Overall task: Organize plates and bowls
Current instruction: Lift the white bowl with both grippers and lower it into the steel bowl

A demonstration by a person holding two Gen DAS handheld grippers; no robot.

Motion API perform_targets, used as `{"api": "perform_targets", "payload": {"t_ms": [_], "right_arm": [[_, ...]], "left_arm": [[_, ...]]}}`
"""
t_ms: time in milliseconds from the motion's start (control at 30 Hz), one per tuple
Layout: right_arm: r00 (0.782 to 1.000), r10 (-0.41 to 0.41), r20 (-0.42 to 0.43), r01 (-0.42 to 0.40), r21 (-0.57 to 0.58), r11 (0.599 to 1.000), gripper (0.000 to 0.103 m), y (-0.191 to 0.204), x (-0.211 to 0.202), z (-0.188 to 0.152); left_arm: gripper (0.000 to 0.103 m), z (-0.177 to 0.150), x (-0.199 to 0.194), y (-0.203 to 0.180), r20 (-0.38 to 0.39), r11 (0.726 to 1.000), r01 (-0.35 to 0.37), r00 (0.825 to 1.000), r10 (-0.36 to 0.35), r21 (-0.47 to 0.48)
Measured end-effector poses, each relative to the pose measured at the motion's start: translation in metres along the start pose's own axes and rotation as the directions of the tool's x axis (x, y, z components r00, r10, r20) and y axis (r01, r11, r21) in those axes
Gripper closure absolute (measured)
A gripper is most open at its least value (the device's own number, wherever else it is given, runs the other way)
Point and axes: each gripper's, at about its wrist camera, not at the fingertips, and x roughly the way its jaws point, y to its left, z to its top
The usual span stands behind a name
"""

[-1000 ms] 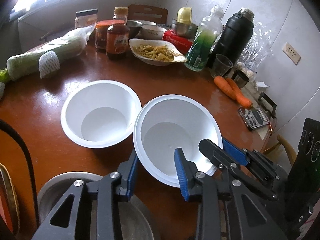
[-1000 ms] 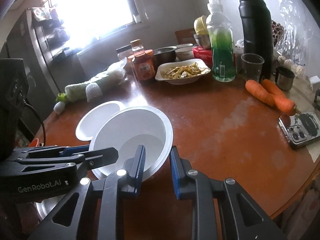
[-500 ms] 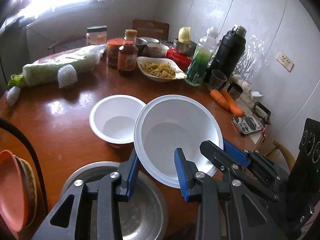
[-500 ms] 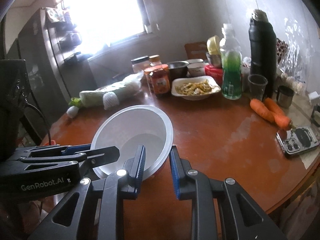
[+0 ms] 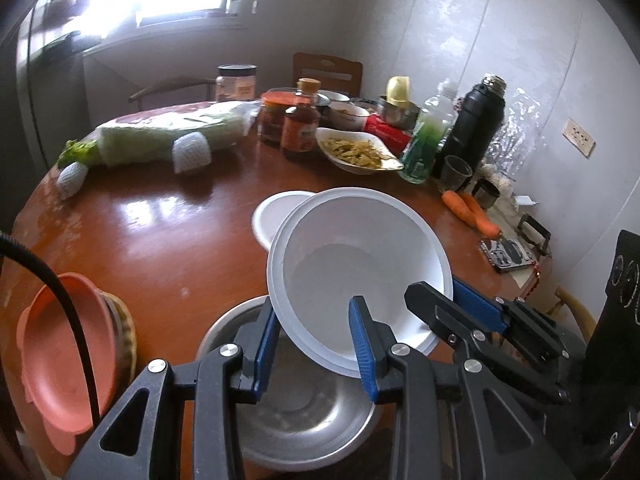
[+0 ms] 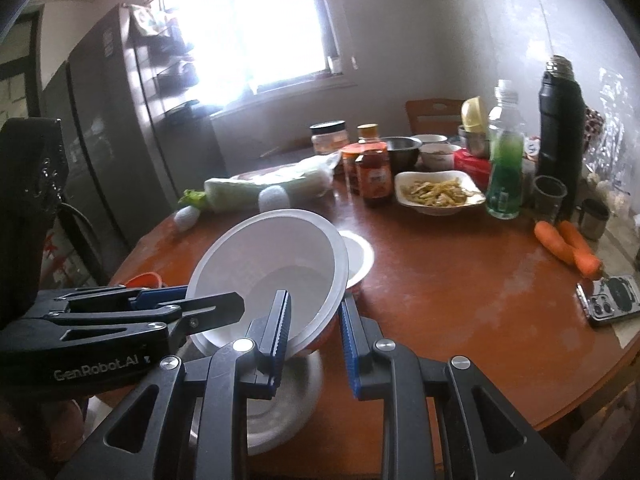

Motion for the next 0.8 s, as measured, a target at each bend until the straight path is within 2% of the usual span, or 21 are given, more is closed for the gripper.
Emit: {"api": "perform_targets", "payload": {"t_ms": [433,800], "right_arm": [[0.997,0.036,-0.063,-0.039,-0.043,0.998,0.077,0.029,0.008,-0.017],[0.988,0.055,-0.144,-0.06,-0.031,0.998,0.076,0.028,0.021,-0.038]], "left_arm": [[0.068,-0.024,-0.013,0.025,-0.012,0.999,-0.028,1.0,0.027,-0.031],[0.068,-0.046,0.006,0.028,-0.09,0.998,-0.051,0.995,0.048,-0.028]]}}
